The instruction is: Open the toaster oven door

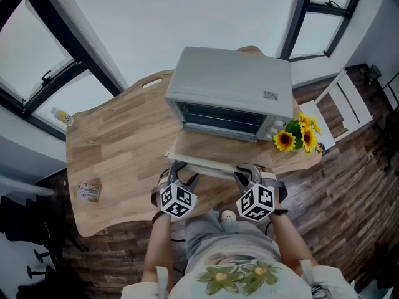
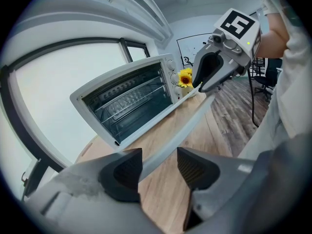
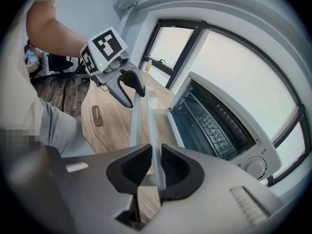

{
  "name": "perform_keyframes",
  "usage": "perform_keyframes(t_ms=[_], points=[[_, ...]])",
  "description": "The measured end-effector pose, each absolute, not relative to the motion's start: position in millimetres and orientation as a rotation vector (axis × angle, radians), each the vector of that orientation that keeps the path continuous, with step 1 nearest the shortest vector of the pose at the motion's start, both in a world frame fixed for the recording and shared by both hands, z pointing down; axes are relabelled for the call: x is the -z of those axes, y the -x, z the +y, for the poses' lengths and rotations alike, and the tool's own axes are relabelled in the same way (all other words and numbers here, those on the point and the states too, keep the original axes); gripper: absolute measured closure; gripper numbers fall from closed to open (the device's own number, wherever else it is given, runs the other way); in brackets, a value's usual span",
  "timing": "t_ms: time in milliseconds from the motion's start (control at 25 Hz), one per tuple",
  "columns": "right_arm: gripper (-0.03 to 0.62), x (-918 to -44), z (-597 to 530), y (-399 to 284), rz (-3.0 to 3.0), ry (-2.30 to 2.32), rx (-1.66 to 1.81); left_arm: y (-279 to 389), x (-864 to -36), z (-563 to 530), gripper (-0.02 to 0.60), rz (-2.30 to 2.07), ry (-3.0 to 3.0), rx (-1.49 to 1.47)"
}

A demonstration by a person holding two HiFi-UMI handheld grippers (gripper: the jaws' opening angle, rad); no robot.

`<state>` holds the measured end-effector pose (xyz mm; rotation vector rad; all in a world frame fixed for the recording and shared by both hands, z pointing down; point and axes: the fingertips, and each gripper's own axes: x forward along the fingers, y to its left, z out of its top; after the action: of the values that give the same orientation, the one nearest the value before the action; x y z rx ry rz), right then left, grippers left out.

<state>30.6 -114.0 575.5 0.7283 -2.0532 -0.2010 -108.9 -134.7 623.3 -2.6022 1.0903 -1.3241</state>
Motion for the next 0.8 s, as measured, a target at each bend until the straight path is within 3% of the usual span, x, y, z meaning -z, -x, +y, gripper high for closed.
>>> perform_keyframes(t_ms=[800], points=[[0.525,-591.0,-104.2,-28.3,-2.035,-0.694,0.183,110.6,-640.3,-126.5,0.347,1.116,2.613,1.328]])
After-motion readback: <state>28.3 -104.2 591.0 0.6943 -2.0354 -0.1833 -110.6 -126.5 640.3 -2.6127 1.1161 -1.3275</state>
